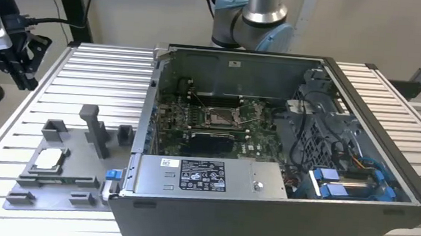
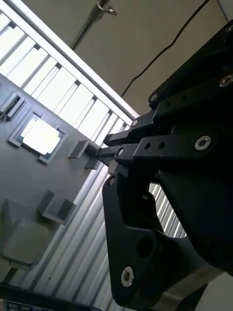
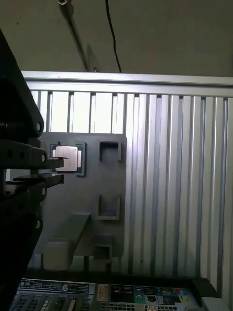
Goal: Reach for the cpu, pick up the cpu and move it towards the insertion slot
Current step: 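Pick up the cpu and move it towards the insertion slot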
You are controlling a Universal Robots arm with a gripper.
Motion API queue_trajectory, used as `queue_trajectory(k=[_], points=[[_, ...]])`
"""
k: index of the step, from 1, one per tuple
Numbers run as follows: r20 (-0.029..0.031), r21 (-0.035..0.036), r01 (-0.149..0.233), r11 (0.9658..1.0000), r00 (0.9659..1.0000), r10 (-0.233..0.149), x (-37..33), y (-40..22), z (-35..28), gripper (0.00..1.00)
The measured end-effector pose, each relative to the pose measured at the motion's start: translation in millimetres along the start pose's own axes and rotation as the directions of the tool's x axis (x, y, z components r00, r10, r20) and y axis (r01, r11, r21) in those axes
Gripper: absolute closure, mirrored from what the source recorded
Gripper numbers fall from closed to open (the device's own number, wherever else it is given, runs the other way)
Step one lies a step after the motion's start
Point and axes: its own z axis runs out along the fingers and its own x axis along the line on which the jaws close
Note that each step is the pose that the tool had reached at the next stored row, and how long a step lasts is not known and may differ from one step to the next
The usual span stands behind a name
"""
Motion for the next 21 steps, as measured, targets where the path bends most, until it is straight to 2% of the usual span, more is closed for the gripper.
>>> queue_trajectory(k=[13,18,21], points=[[0.0003,-0.0002,0.000,1.0000,1.0000,0.000,0.0,0.0,0.8,0.00],[0.0009,0.0000,0.000,1.0000,1.0000,0.000,0.5,-0.3,5.7,0.00],[0.0033,0.0000,0.000,1.0000,1.0000,0.000,1.9,-0.5,10.5,0.00]])
